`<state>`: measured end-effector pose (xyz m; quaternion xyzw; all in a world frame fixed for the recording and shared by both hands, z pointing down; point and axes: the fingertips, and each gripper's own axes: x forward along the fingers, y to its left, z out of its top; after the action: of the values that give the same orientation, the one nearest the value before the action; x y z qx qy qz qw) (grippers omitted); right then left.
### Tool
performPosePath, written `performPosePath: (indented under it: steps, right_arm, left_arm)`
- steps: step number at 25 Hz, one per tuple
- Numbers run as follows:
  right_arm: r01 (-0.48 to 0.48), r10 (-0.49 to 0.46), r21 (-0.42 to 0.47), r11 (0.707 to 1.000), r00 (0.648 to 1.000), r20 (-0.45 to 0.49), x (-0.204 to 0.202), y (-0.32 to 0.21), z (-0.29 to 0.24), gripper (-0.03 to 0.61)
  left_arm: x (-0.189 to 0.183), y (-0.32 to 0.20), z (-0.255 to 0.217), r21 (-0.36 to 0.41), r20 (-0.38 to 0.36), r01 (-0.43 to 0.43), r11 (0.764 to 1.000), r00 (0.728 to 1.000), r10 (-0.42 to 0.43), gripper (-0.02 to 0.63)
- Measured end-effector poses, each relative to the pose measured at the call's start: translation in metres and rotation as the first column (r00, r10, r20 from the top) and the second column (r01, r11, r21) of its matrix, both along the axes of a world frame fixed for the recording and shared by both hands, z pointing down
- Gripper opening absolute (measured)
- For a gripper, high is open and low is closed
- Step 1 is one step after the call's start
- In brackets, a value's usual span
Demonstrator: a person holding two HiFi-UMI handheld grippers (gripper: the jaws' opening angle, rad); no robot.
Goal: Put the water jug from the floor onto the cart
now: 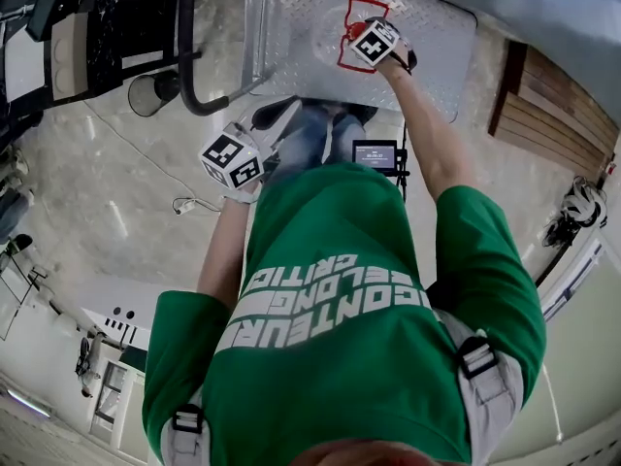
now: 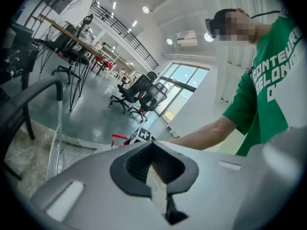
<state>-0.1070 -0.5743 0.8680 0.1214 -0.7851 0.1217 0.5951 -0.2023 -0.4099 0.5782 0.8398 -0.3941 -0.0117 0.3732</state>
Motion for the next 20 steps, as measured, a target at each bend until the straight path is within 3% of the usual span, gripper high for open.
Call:
performPosePath:
  steps: [8, 14, 20]
  right_arm:
    - [0.036, -0.036, -0.003, 0.999, 0.999, -0.011, -0.023, 0.007, 0.037, 0.302]
    - [0.103, -0.103, 0.005, 0.995, 0.994, -0.021, -0.040, 0.026, 0.042, 0.302]
    - [0.102, -0.103, -0.023, 0.995, 0.994, -0.031, -0.040, 0.031, 0.043, 0.302]
  left_arm:
    - [-0.038, -0.016, 0.007, -0.017, 0.019, 0.022, 1.000, 1.000, -0.021, 0.005]
    - [-0.036, -0.019, 0.005, -0.016, 0.016, 0.013, 1.000, 1.000, -0.013, 0.005]
    - [-0.030, -0.021, 0.000, 0.002, 0.012, -0.008, 1.000, 1.000, 0.008, 0.005]
